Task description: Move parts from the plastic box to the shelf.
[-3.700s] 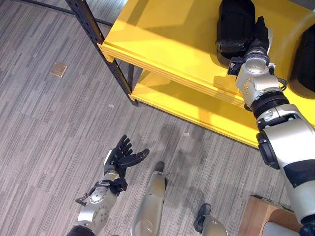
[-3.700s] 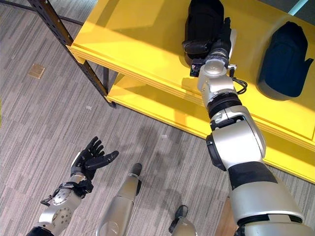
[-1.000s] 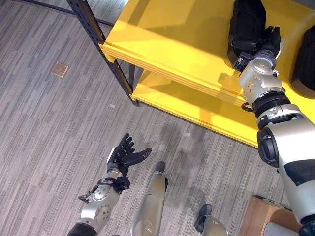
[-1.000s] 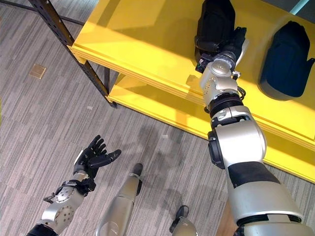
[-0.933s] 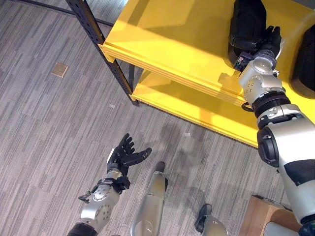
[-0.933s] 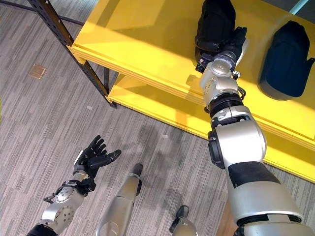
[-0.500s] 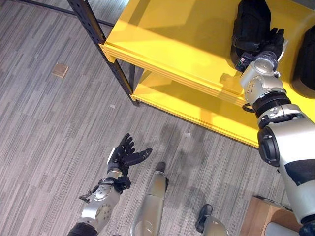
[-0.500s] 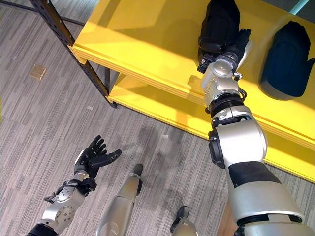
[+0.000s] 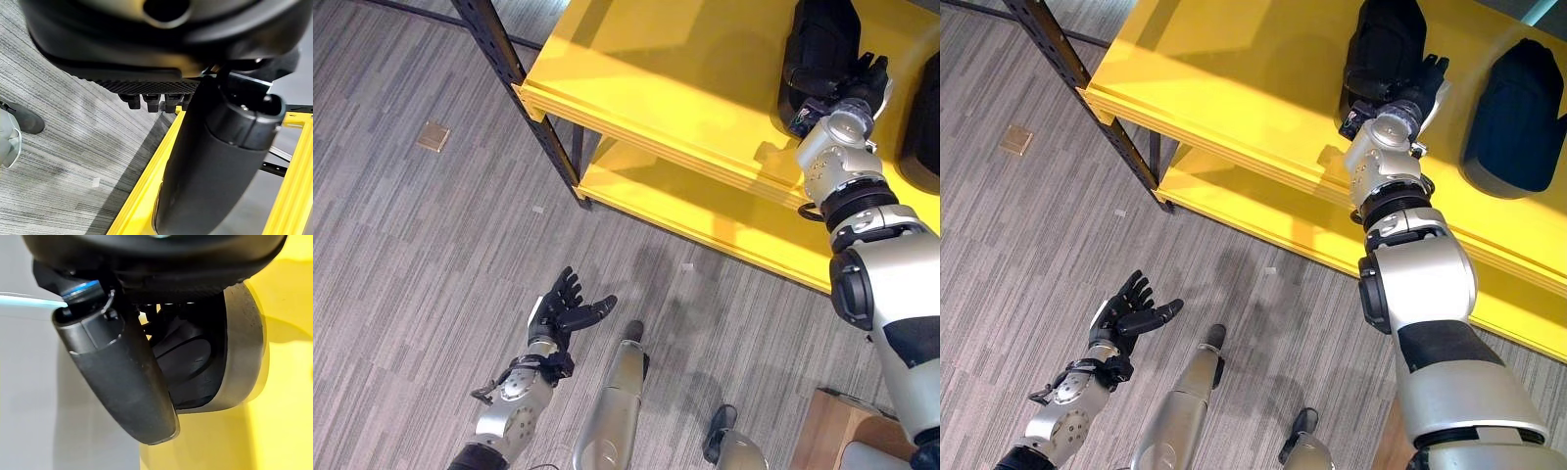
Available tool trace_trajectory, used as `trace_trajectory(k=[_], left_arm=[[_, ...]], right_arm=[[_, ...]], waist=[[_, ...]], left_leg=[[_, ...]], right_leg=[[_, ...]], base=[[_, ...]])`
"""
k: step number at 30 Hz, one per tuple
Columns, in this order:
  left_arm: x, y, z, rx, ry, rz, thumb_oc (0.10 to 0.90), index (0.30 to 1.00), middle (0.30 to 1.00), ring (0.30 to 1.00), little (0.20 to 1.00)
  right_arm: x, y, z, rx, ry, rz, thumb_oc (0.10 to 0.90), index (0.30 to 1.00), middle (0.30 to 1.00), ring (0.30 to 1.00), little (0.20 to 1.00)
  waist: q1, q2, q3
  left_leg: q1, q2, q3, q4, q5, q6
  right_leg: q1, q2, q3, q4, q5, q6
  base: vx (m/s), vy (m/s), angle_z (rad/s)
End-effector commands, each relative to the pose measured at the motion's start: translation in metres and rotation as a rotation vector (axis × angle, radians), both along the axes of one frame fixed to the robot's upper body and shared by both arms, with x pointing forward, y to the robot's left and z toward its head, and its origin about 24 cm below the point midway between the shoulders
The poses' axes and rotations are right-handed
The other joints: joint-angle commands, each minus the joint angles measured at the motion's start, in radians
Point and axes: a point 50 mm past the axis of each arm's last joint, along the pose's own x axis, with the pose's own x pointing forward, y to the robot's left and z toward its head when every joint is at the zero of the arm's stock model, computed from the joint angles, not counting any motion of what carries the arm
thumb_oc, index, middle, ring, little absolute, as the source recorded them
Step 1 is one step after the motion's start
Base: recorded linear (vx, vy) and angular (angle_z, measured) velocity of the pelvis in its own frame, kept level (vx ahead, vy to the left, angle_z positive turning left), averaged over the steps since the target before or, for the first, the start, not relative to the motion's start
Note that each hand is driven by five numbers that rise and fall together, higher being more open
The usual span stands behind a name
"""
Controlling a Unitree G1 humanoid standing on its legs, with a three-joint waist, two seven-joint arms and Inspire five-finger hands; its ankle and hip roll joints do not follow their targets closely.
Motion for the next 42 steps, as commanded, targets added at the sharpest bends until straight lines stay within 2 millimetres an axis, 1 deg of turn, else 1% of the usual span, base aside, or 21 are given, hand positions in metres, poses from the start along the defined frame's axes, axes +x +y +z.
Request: trace_trajectory(k=[1, 2, 3, 4, 5, 6, 7, 8, 9, 10, 11, 16, 17, 18, 19, 23, 28, 35, 42], left_arm=[[0.011, 0.007, 0.037, 0.021, -0.193, -0.005, 0.900, 1.000, 1.000, 1.000, 1.000], [0.011, 0.008, 0.037, 0.021, -0.192, -0.004, 0.900, 1.000, 1.000, 1.000, 1.000], [0.011, 0.008, 0.037, 0.023, -0.192, -0.003, 0.900, 1.000, 1.000, 1.000, 1.000], [0.011, 0.008, 0.037, 0.022, -0.195, -0.001, 0.900, 1.000, 1.000, 1.000, 1.000], [0.011, 0.009, 0.038, 0.022, -0.196, -0.001, 0.900, 1.000, 1.000, 1.000, 1.000], [0.012, 0.008, 0.038, 0.020, -0.196, 0.000, 0.900, 1.000, 1.000, 1.000, 1.000], [0.012, 0.009, 0.037, 0.020, -0.193, 0.003, 0.900, 1.000, 1.000, 1.000, 1.000], [0.012, 0.009, 0.038, 0.020, -0.195, 0.006, 0.900, 1.000, 1.000, 1.000, 1.000], [0.012, 0.009, 0.037, 0.018, -0.194, 0.007, 0.900, 1.000, 1.000, 1.000, 1.000], [0.012, 0.009, 0.037, 0.017, -0.192, 0.008, 0.900, 1.000, 1.000, 1.000, 1.000], [0.013, 0.009, 0.038, 0.015, -0.195, 0.008, 0.900, 1.000, 1.000, 1.000, 1.000], [0.014, 0.010, 0.037, 0.011, -0.195, 0.017, 0.900, 1.000, 1.000, 1.000, 1.000], [0.014, 0.010, 0.037, 0.011, -0.195, 0.017, 0.900, 1.000, 1.000, 1.000, 1.000], [0.014, 0.010, 0.038, 0.012, -0.195, 0.018, 0.900, 1.000, 1.000, 1.000, 1.000], [0.015, 0.011, 0.038, 0.011, -0.196, 0.022, 0.900, 1.000, 1.000, 1.000, 1.000], [0.015, 0.011, 0.038, 0.010, -0.197, 0.027, 0.900, 1.000, 1.000, 1.000, 1.000], [0.014, 0.013, 0.039, 0.014, -0.198, 0.030, 0.900, 1.000, 1.000, 1.000, 1.000], [0.014, 0.014, 0.038, 0.019, -0.197, 0.035, 0.900, 1.000, 1.000, 1.000, 1.000], [0.012, 0.016, 0.037, 0.025, -0.189, 0.038, 0.900, 1.000, 1.000, 1.000, 1.000]], right_arm=[[-0.008, -0.004, 0.037, -0.069, -0.150, -0.022, 0.900, 1.000, 1.000, 1.000, 1.000], [-0.008, -0.004, 0.037, -0.070, -0.149, -0.022, 0.900, 1.000, 1.000, 1.000, 1.000], [-0.008, 0.002, 0.041, -0.094, -0.161, -0.008, 0.900, 1.000, 1.000, 1.000, 1.000], [-0.007, 0.008, 0.043, -0.108, -0.170, 0.009, 0.900, 1.000, 1.000, 1.000, 1.000], [-0.007, 0.012, 0.046, -0.112, -0.179, 0.018, 0.900, 1.000, 1.000, 1.000, 1.000], [-0.007, 0.015, 0.047, -0.109, -0.190, 0.026, 0.900, 1.000, 1.000, 1.000, 1.000], [-0.007, 0.019, 0.050, -0.113, -0.200, 0.037, 0.900, 1.000, 1.000, 1.000, 1.000], [-0.008, 0.022, 0.053, -0.124, -0.216, 0.044, 0.900, 1.000, 1.000, 1.000, 1.000], [-0.008, 0.029, 0.056, -0.132, -0.232, 0.059, 0.900, 1.000, 1.000, 1.000, 1.000], [-0.009, 0.032, 0.058, -0.137, -0.241, 0.070, 0.900, 1.000, 1.000, 1.000, 1.000], [-0.009, 0.038, 0.060, -0.137, -0.259, 0.091, 0.900, 1.000, 1.000, 1.000, 1.000], [-0.013, 0.063, 0.070, -0.161, -0.328, 0.156, 0.900, 1.000, 1.000, 1.000, 1.000], [-0.013, 0.063, 0.070, -0.161, -0.328, 0.156, 0.900, 1.000, 1.000, 1.000, 1.000], [-0.015, 0.072, 0.073, -0.171, -0.353, 0.182, 0.900, 1.000, 1.000, 1.000, 1.000], [-0.016, 0.077, 0.074, -0.174, -0.364, 0.191, 0.900, 1.000, 1.000, 1.000, 1.000], [-0.020, 0.090, 0.080, -0.185, -0.411, 0.223, 0.900, 1.000, 1.000, 1.000, 1.000], [-0.025, 0.095, 0.087, -0.215, -0.441, 0.224, 0.900, 1.000, 1.000, 1.000, 1.000], [-0.029, 0.093, 0.092, -0.248, -0.467, 0.200, 0.900, 1.000, 1.000, 1.000, 1.000], [-0.036, 0.092, 0.101, -0.332, -0.510, 0.188, 0.900, 1.000, 1.000, 1.000, 1.000]], waist=[[0.004, -0.018, -0.048], [0.003, -0.022, -0.051], [0.003, -0.023, -0.051], [0.002, -0.023, -0.051], [0.001, -0.019, -0.048], [0.001, -0.020, -0.049], [-0.001, -0.024, -0.053], [-0.001, -0.021, -0.051], [-0.002, -0.022, -0.053], [-0.003, -0.028, -0.057], [-0.005, -0.026, -0.056], [-0.012, -0.034, -0.063], [-0.012, -0.034, -0.063], [-0.015, -0.037, -0.065], [-0.016, -0.039, -0.066], [-0.021, -0.042, -0.069], [-0.025, -0.046, -0.072], [-0.031, -0.050, -0.075], [-0.042, -0.056, -0.076]], left_leg=[[-0.050, 0.051, 0.013, 0.096, -0.098, -0.018], [-0.043, 0.053, 0.011, 0.103, -0.126, -0.024], [-0.043, 0.052, 0.010, 0.106, -0.127, -0.024], [-0.042, 0.052, 0.010, 0.107, -0.127, -0.024], [-0.049, 0.051, 0.013, 0.099, -0.098, -0.018], [-0.050, 0.052, 0.013, 0.099, -0.097, -0.018], [-0.042, 0.053, 0.011, 0.107, -0.126, -0.024], [-0.050, 0.052, 0.014, 0.099, -0.097, -0.018], [-0.049, 0.052, 0.014, 0.097, -0.096, -0.019], [-0.040, 0.053, 0.011, 0.103, -0.124, -0.024], [-0.046, 0.052, 0.014, 0.091, -0.093, -0.019], [-0.042, 0.055, 0.016, 0.084, -0.090, -0.020], [-0.042, 0.055, 0.016, 0.084, -0.090, -0.020], [-0.040, 0.055, 0.017, 0.082, -0.090, -0.021], [-0.039, 0.055, 0.016, 0.082, -0.090, -0.021], [-0.039, 0.055, 0.018, 0.082, -0.090, -0.021], [-0.038, 0.057, 0.018, 0.081, -0.087, -0.020], [-0.040, 0.058, 0.018, 0.082, -0.088, -0.019], [-0.031, 0.065, 0.022, 0.075, -0.086, -0.020]], right_leg=[[0.028, 0.030, 0.026, 0.041, -0.002, -0.062], [0.036, 0.031, 0.031, 0.043, -0.019, -0.061], [0.035, 0.031, 0.034, 0.046, -0.019, -0.062], [0.035, 0.032, 0.034, 0.047, -0.020, -0.062], [0.026, 0.030, 0.030, 0.046, -0.002, -0.063], [0.027, 0.030, 0.030, 0.046, -0.002, -0.063], [0.035, 0.031, 0.035, 0.047, -0.019, -0.062], [0.027, 0.030, 0.031, 0.045, -0.002, -0.063], [0.026, 0.030, 0.032, 0.045, -0.002, -0.063], [0.036, 0.032, 0.037, 0.045, -0.018, -0.062], [0.028, 0.031, 0.031, 0.041, 0.001, -0.064], [0.031, 0.032, 0.034, 0.035, 0.004, -0.066], [0.031, 0.032, 0.034, 0.035, 0.004, -0.066], [0.032, 0.033, 0.033, 0.033, 0.005, -0.065], [0.032, 0.033, 0.034, 0.034, 0.005, -0.066], [0.032, 0.032, 0.035, 0.035, 0.004, -0.067], [0.031, 0.034, 0.035, 0.036, 0.006, -0.069], [0.028, 0.034, 0.038, 0.039, 0.006, -0.070], [0.026, 0.036, 0.047, 0.037, 0.008, -0.070]], base=[[0.07, -0.030, -0.01], [0.07, -0.031, -0.02], [0.07, -0.028, -0.01], [-0.08, 0.042, 0.00], [-0.08, 0.042, 0.01], [0.00, 0.000, 0.00], [0.00, 0.000, 0.00], [0.00, 0.000, 0.00], [0.00, 0.000, 0.00], [0.00, 0.000, 0.00], [-0.01, -0.001, -0.03], [-0.02, 0.006, -0.01], [0.00, 0.000, 0.00], [0.00, 0.000, 0.00], [0.00, 0.000, 0.00], [0.00, 0.000, 0.00], [0.00, 0.000, 0.00], [0.00, 0.000, 0.00], [0.00, 0.000, 0.00]])
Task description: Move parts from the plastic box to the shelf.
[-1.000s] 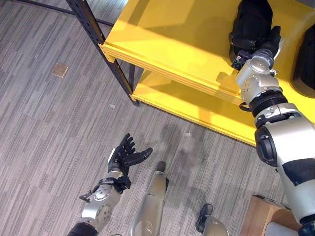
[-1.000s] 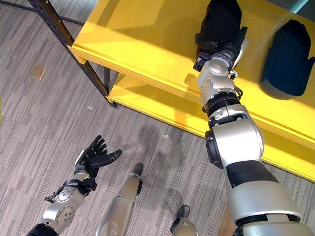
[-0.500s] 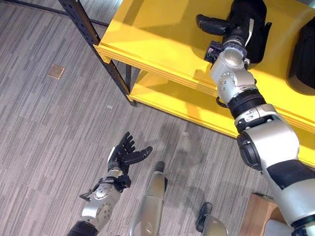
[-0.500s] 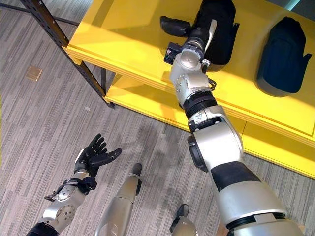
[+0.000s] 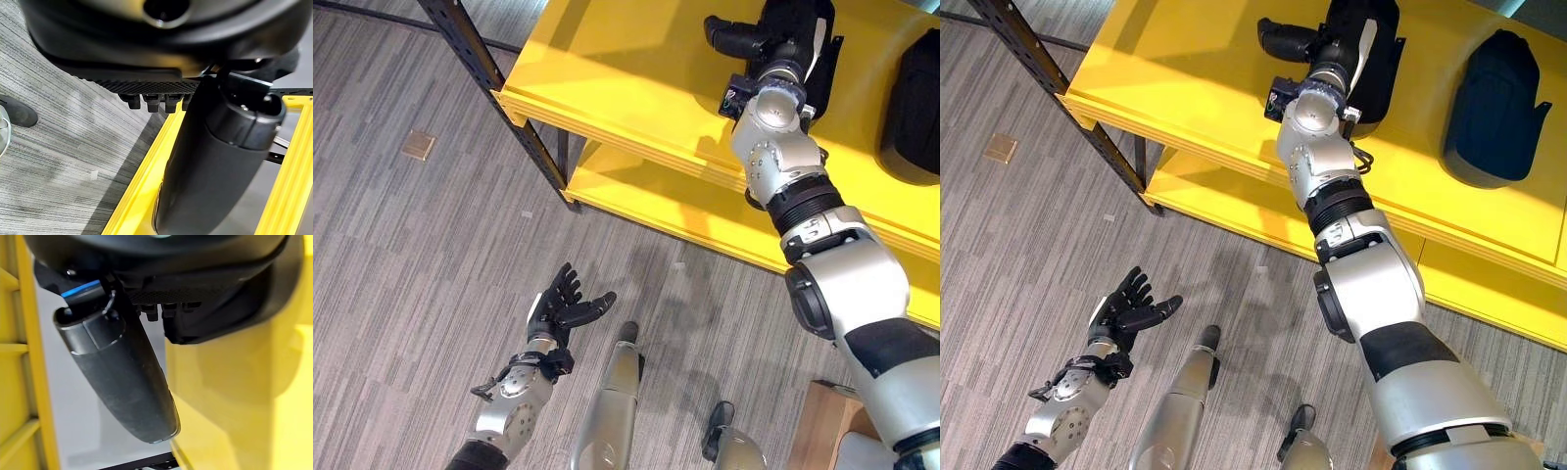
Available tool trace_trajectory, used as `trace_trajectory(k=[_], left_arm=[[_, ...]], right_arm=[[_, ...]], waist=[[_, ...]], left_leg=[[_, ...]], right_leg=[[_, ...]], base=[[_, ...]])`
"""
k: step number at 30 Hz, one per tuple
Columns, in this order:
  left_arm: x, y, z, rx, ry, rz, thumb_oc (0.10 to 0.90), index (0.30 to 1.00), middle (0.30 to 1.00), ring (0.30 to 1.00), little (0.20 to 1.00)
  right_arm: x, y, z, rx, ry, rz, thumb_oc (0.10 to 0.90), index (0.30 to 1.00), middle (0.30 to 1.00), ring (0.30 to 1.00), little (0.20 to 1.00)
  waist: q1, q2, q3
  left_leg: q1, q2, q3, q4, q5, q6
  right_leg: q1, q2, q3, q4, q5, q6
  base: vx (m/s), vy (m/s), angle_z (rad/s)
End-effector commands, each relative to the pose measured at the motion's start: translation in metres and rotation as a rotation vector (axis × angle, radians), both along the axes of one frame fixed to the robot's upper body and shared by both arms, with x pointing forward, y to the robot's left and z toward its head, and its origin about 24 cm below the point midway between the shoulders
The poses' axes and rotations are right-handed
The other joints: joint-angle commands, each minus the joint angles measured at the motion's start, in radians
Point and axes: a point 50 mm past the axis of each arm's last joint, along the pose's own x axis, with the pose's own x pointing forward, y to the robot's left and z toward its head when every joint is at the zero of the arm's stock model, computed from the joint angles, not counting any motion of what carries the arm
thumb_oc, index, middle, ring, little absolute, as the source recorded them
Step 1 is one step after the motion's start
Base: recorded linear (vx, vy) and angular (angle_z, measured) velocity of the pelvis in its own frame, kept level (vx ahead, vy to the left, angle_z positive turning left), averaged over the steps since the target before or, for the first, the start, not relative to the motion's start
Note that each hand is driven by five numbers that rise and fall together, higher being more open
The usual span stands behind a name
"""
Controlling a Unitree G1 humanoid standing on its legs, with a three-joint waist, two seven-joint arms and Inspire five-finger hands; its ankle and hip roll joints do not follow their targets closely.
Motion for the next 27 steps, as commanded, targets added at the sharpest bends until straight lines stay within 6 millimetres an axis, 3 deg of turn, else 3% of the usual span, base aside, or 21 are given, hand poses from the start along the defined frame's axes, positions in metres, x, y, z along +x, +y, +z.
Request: trace_trajectory(k=[1, 8, 14, 22, 27], left_arm=[[0.008, 0.016, 0.034, 0.024, -0.174, 0.035, 0.900, 1.000, 1.000, 1.000, 1.000], [0.006, 0.021, 0.033, 0.030, -0.173, 0.052, 0.900, 1.000, 1.000, 1.000, 1.000], [0.001, 0.025, 0.035, 0.036, -0.183, 0.053, 0.900, 1.000, 1.000, 1.000, 1.000], [-0.010, 0.029, 0.031, 0.049, -0.165, 0.029, 0.900, 1.000, 1.000, 1.000, 1.000], [-0.015, 0.030, 0.029, 0.049, -0.160, 0.016, 0.900, 1.000, 1.000, 1.000, 1.000]], right_arm=[[-0.032, -0.002, 0.063, -0.168, -0.338, -0.018, 0.900, 1.000, 1.000, 1.000, 1.000], [-0.042, -0.010, 0.066, -0.304, -0.403, 0.012, 0.900, 1.000, 1.000, 1.000, 1.000], [-0.073, -0.037, 0.077, -0.576, -0.542, -0.038, 0.900, 1.000, 1.000, 1.000, 1.000], [-0.090, -0.074, 0.054, -0.807, -0.497, -0.014, 0.900, 1.000, 1.000, 1.000, 1.000], [-0.093, -0.097, 0.036, -0.836, -0.434, -0.022, 0.900, 1.000, 1.000, 1.000, 1.000]], waist=[[-0.012, -0.058, -0.075], [-0.036, -0.067, -0.070], [-0.069, -0.078, -0.062], [-0.101, -0.080, -0.058], [-0.110, -0.076, -0.058]], left_leg=[[-0.035, 0.052, 0.020, 0.074, -0.079, -0.017], [-0.026, 0.064, 0.028, 0.069, -0.073, -0.018], [-0.022, 0.078, 0.034, 0.066, -0.069, -0.019], [-0.017, 0.092, 0.042, 0.065, -0.064, -0.020], [-0.013, 0.098, 0.045, 0.060, -0.060, -0.021]], right_leg=[[0.024, 0.027, 0.041, 0.043, 0.004, -0.076], [0.016, 0.027, 0.052, 0.047, 0.005, -0.078], [-0.002, 0.028, 0.062, 0.059, 0.003, -0.080], [-0.017, 0.028, 0.070, 0.075, -0.001, -0.080], [-0.019, 0.029, 0.070, 0.074, -0.004, -0.080]], base=[[0.00, 0.000, 0.00], [-0.02, 0.009, -0.03], [-0.03, 0.000, -0.12], [-0.02, -0.004, -0.06], [-0.01, -0.011, -0.04]])
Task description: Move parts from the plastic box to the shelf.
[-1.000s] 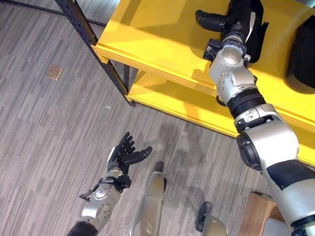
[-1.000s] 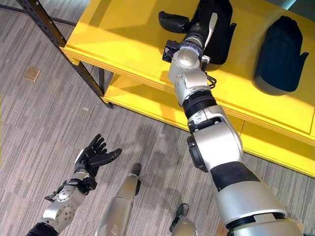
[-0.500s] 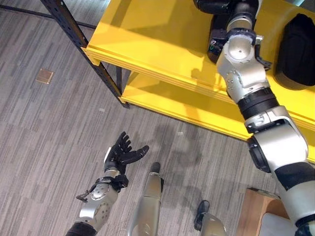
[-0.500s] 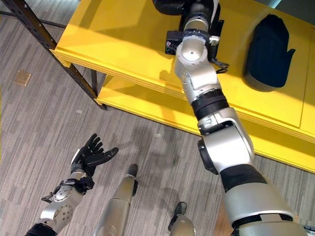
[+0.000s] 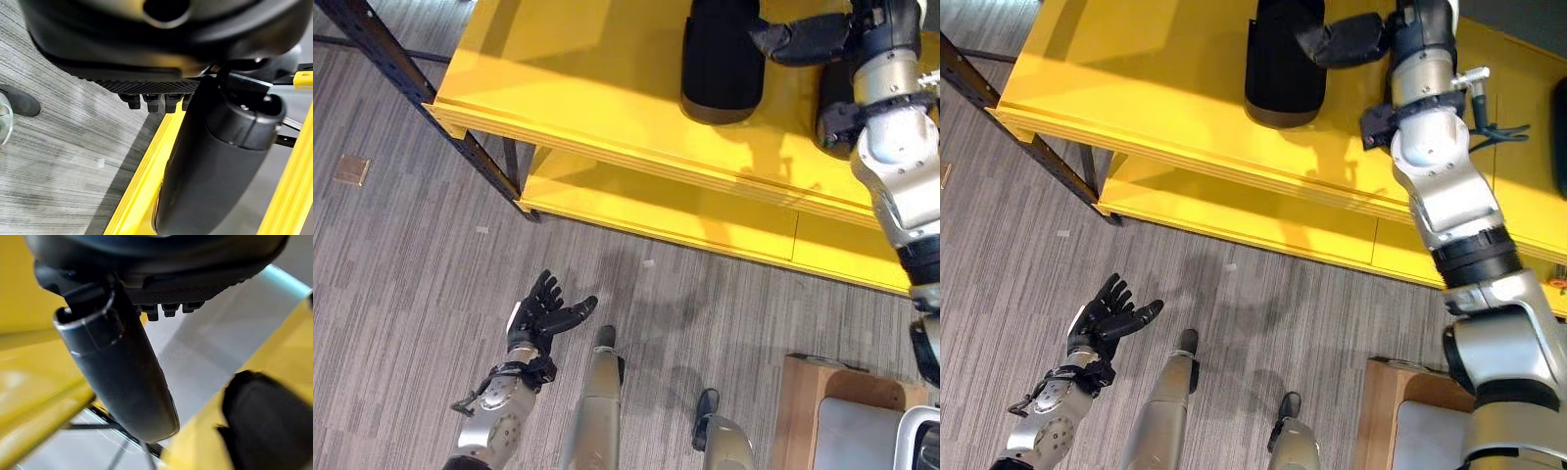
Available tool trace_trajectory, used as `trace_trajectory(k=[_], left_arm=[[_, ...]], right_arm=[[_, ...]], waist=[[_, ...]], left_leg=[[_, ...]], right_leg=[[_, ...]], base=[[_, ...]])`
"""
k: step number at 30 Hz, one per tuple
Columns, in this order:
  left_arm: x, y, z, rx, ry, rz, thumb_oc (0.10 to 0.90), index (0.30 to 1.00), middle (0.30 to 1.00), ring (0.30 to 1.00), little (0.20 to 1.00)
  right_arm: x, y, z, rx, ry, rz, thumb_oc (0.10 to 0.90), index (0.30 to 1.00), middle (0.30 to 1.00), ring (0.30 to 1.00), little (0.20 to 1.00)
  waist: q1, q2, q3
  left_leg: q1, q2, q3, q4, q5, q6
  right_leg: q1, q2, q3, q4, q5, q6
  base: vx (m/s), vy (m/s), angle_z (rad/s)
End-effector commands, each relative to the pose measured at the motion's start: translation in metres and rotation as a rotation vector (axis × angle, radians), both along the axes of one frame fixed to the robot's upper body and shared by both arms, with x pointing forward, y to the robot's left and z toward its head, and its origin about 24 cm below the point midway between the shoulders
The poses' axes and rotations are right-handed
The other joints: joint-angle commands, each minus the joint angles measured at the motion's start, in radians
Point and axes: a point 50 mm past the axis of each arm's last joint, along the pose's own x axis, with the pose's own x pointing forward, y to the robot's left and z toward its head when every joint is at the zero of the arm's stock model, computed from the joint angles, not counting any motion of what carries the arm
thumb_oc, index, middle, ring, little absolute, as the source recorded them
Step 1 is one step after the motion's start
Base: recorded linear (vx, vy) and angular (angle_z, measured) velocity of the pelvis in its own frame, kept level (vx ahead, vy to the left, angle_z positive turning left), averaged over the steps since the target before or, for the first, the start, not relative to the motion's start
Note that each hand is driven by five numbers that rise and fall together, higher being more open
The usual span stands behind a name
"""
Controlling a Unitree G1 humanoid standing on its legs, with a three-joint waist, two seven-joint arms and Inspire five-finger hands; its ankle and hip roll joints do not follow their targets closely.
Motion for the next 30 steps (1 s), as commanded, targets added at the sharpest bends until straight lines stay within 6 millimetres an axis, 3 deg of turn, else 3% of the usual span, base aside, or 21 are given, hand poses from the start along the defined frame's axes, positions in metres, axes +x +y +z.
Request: trace_trajectory(k=[1, 9, 15, 25, 30], left_arm=[[0.002, 0.005, 0.032, 0.060, -0.162, -0.047, 0.900, 1.000, 1.000, 1.000, 1.000], [-0.001, 0.005, 0.026, 0.058, -0.141, -0.041, 0.900, 1.000, 1.000, 1.000, 1.000], [0.001, 0.002, 0.026, 0.051, -0.140, -0.038, 0.900, 1.000, 1.000, 1.000, 1.000], [0.002, 0.000, 0.025, 0.040, -0.140, -0.026, 0.900, 1.000, 1.000, 1.000, 1.000], [0.003, -0.001, 0.026, 0.038, -0.145, -0.024, 0.900, 1.000, 1.000, 1.000, 1.000]], right_arm=[[-0.026, -0.004, 0.030, -0.033, -0.184, 0.051, 0.900, 1.000, 1.000, 1.000, 1.000], [-0.025, -0.023, -0.011, 0.130, -0.100, 0.066, 0.900, 1.000, 1.000, 1.000, 1.000], [-0.017, -0.018, -0.038, 0.268, -0.053, 0.092, 0.900, 1.000, 1.000, 1.000, 1.000], [-0.008, -0.002, -0.050, 0.368, -0.027, 0.135, 0.900, 1.000, 1.000, 1.000, 1.000], [-0.003, 0.011, -0.044, 0.376, -0.042, 0.160, 0.900, 1.000, 1.000, 1.000, 1.000]], waist=[[-0.007, -0.014, -0.056], [-0.013, 0.003, -0.049], [-0.012, 0.014, -0.049], [-0.012, 0.027, -0.046], [-0.008, 0.030, -0.042]], left_leg=[[-0.018, 0.071, -0.001, 0.061, -0.058, -0.026], [-0.017, 0.075, 0.003, 0.056, -0.052, -0.025], [-0.021, 0.071, 0.007, 0.052, -0.048, -0.025], [-0.031, 0.068, 0.009, 0.056, -0.048, -0.023], [-0.037, 0.065, 0.011, 0.059, -0.049, -0.021]], right_leg=[[0.014, 0.024, 0.010, 0.072, -0.022, -0.076], [0.011, 0.023, 0.010, 0.074, -0.023, -0.076], [0.010, 0.021, 0.011, 0.073, -0.022, -0.078], [0.004, 0.020, 0.015, 0.075, -0.025, -0.081], [-0.001, 0.020, 0.019, 0.077, -0.023, -0.082]], base=[[-0.01, -0.024, -0.04], [0.00, -0.003, 0.00], [0.00, -0.009, -0.02], [0.00, 0.000, 0.00], [0.00, 0.000, 0.00]])
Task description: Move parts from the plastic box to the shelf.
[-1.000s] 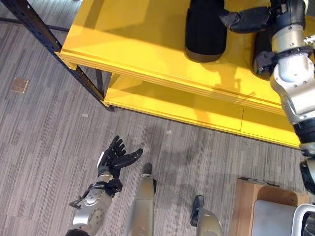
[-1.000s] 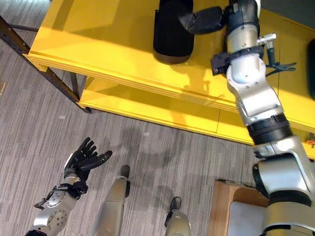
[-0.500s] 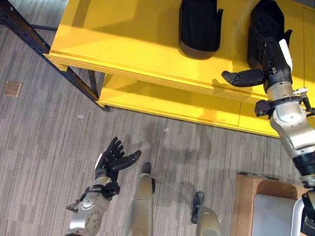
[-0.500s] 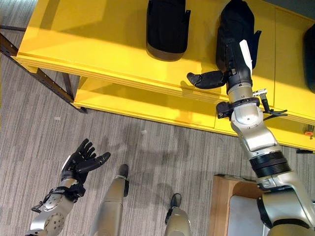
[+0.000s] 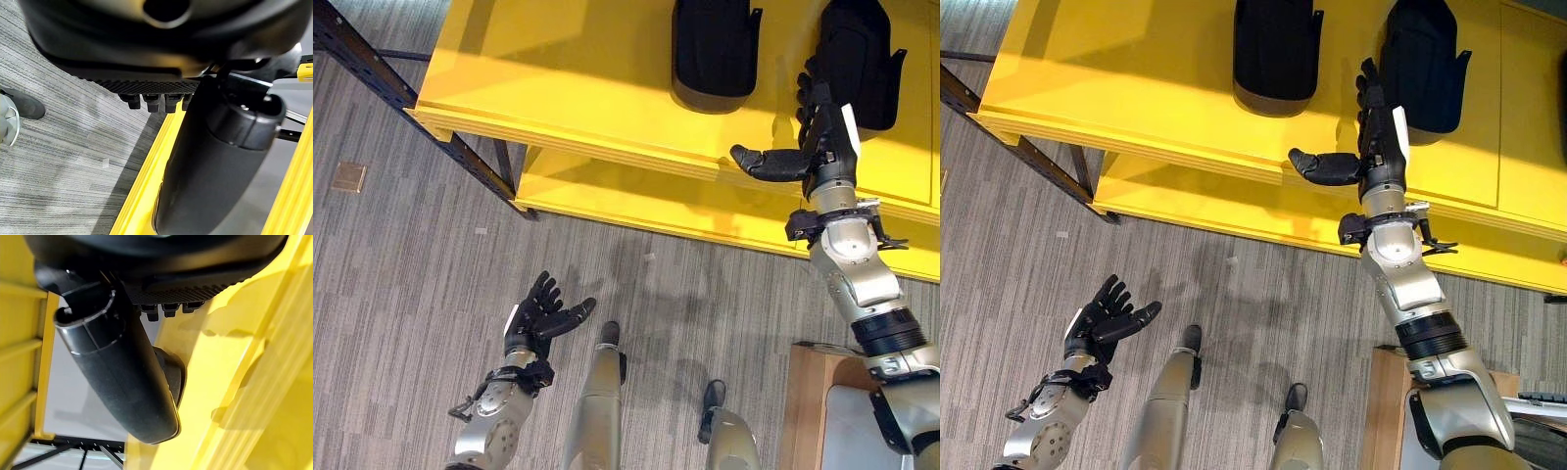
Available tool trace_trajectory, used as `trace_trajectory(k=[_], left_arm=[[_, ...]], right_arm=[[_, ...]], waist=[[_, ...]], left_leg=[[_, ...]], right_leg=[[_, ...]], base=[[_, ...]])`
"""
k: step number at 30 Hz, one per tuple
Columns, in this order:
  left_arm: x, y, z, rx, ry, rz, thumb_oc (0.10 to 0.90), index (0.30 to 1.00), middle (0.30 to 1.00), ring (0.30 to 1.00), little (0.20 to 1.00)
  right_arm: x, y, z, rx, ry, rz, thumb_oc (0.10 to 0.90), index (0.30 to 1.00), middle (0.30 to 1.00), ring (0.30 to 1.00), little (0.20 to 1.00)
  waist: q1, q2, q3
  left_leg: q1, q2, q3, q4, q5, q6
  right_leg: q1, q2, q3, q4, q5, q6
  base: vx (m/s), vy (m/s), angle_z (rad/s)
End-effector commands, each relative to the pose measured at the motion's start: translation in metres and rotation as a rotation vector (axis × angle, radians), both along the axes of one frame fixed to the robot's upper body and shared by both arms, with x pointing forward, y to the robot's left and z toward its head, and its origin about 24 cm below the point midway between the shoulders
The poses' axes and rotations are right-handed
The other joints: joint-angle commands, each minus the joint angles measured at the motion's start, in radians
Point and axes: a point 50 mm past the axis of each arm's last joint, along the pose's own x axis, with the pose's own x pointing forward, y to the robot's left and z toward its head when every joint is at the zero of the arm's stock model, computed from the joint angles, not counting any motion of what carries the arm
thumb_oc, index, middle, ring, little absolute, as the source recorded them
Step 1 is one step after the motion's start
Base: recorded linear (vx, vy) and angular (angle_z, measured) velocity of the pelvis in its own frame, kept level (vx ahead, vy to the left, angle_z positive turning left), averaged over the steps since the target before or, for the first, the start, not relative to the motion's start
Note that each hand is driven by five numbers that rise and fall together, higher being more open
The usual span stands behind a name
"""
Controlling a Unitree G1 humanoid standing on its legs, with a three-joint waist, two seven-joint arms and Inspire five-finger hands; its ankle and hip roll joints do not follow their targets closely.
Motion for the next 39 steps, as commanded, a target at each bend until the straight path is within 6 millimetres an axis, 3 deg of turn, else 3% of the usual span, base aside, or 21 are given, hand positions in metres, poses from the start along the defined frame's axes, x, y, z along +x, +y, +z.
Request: trace_trajectory(k=[1, 7, 20, 39], left_arm=[[0.006, -0.003, 0.025, 0.054, -0.134, -0.033, 0.900, 1.000, 1.000, 1.000, 1.000], [0.008, -0.004, 0.027, 0.046, -0.144, -0.029, 0.900, 1.000, 1.000, 1.000, 1.000], [0.012, -0.005, 0.032, 0.057, -0.165, -0.055, 0.900, 1.000, 1.000, 1.000, 1.000], [0.016, -0.007, 0.035, 0.042, -0.180, -0.063, 0.900, 1.000, 1.000, 1.000, 1.000]], right_arm=[[-0.009, 0.002, 0.067, 0.038, -0.296, 0.002, 0.900, 1.000, 1.000, 1.000, 1.000], [-0.008, 0.017, 0.077, 0.027, -0.335, 0.025, 0.900, 1.000, 1.000, 1.000, 1.000], [0.016, 0.020, 0.100, 0.124, -0.291, 0.002, 0.900, 1.000, 1.000, 1.000, 1.000], [0.046, 0.016, 0.094, 0.246, -0.126, -0.050, 0.900, 1.000, 1.000, 1.000, 1.000]], waist=[[0.009, 0.000, -0.066], [0.012, -0.002, -0.071], [0.028, -0.006, -0.074], [0.049, 0.002, -0.066]], left_leg=[[-0.035, 0.062, -0.007, 0.061, -0.046, -0.023], [-0.041, 0.057, -0.008, 0.063, -0.048, -0.020], [-0.043, 0.052, -0.006, 0.058, -0.047, -0.021], [-0.045, 0.047, -0.007, 0.061, -0.049, -0.020]], right_leg=[[0.015, 0.027, 0.002, 0.075, -0.024, -0.082], [0.014, 0.024, -0.003, 0.075, -0.024, -0.083], [0.016, 0.027, -0.002, 0.069, -0.020, -0.083], [0.019, 0.033, -0.001, 0.070, -0.027, -0.085]], base=[[0.00, 0.000, 0.00], [0.00, 0.000, 0.00], [0.00, 0.000, 0.00], [0.00, 0.000, 0.00]])
